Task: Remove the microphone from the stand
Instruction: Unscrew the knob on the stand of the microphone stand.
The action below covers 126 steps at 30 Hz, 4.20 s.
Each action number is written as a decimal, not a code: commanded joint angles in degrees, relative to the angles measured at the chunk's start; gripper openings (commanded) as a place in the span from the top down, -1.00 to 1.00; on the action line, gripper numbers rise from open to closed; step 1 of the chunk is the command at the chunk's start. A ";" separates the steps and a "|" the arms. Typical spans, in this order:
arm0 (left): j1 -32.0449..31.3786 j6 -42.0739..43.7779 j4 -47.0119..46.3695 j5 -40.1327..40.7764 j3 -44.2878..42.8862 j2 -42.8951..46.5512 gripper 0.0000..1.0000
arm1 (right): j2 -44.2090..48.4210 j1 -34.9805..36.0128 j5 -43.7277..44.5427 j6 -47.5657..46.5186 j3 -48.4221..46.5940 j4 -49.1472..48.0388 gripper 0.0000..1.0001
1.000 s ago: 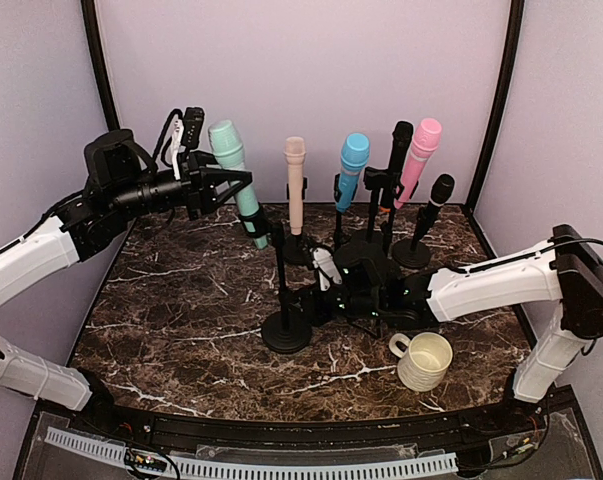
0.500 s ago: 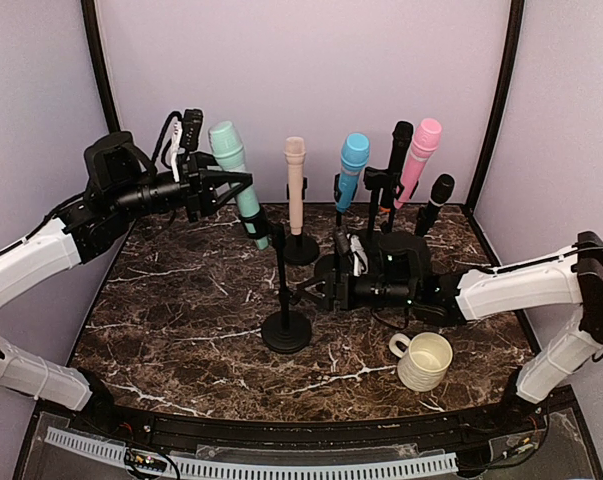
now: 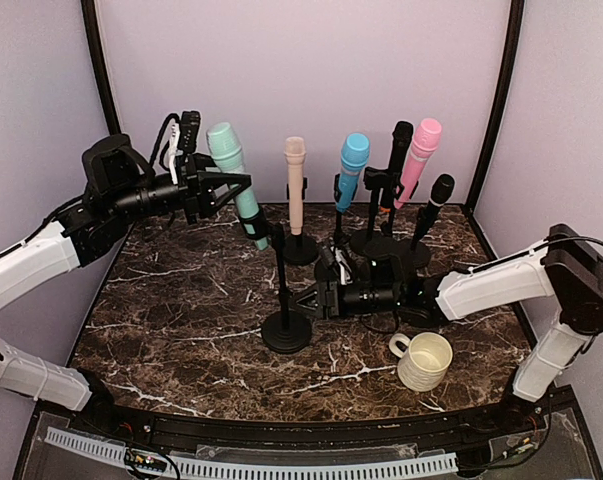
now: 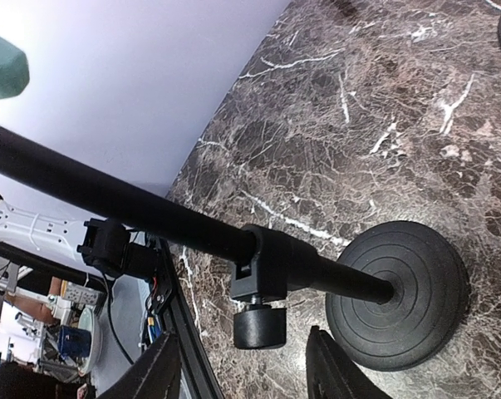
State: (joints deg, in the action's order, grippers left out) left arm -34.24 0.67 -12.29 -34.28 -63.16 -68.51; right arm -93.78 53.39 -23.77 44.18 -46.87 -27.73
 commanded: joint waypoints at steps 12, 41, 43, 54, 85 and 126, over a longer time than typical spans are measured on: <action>0.40 3.35 6.48 0.62 3.30 -0.62 0.58 | -4.23 -0.96 -1.47 3.33 -1.35 -8.97 0.46; 0.40 3.49 6.76 1.18 3.64 -0.81 0.57 | 1.46 9.81 34.00 -23.87 -7.52 16.40 1.00; 0.40 3.47 6.80 1.04 3.59 -0.83 0.57 | 1.57 10.99 37.64 -25.96 -7.47 16.44 1.00; 0.40 4.12 7.37 1.75 3.69 -0.54 0.57 | -2.56 19.24 56.56 -32.01 -12.49 19.80 1.00; 0.40 4.34 7.63 1.60 4.10 0.13 0.56 | 7.19 7.07 19.72 -5.18 5.32 -5.79 -0.19; 0.40 4.37 7.82 1.88 4.14 0.27 0.56 | -2.02 18.74 57.82 -34.97 -9.46 20.36 1.00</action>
State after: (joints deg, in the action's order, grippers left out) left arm -34.30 0.93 -12.03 -33.87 -61.45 -67.24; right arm -94.61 70.98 25.23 16.32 -53.98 -12.38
